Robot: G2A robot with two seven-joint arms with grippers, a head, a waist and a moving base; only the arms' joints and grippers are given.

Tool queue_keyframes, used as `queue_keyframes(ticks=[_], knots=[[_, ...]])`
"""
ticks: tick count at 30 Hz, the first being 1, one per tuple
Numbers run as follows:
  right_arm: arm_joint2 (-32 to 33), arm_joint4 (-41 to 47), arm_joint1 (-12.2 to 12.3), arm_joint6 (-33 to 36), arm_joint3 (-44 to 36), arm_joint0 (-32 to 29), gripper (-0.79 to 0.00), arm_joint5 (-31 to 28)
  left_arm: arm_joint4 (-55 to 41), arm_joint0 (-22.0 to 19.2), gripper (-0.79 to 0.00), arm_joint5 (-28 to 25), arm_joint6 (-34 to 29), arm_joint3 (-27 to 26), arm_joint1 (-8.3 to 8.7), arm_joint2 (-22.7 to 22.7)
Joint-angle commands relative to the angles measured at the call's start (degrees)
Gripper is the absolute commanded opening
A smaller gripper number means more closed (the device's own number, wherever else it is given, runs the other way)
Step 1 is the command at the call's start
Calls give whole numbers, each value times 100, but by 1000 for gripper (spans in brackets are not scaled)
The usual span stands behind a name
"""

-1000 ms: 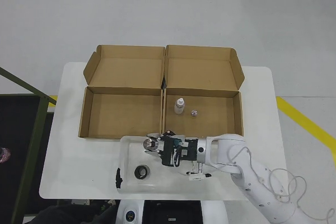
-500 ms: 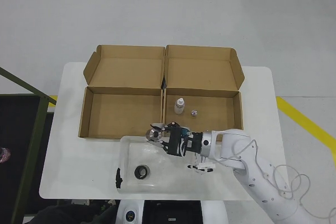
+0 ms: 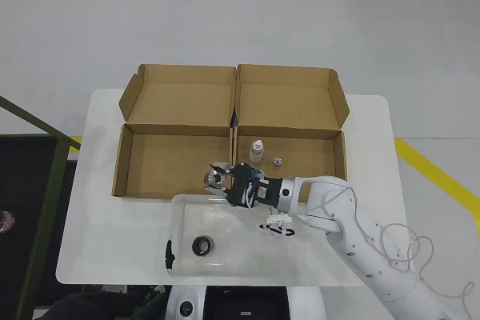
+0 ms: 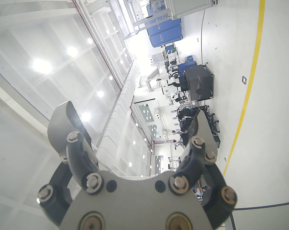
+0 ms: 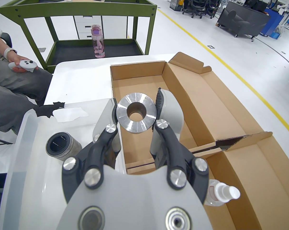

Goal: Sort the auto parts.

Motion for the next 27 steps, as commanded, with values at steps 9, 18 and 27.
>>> queue_keyframes(ticks=[9,18,27], knots=[[-454,90,-215,326,724,621,-785,367,0,0,0,0,0,0,0,0],[-910,-42,-444,530,1331,1110,-785,651,0,0,0,0,0,0,0,0],[-1232,-107,-681,766,1906,1558,-785,898,0,0,0,0,0,0,0,0]])
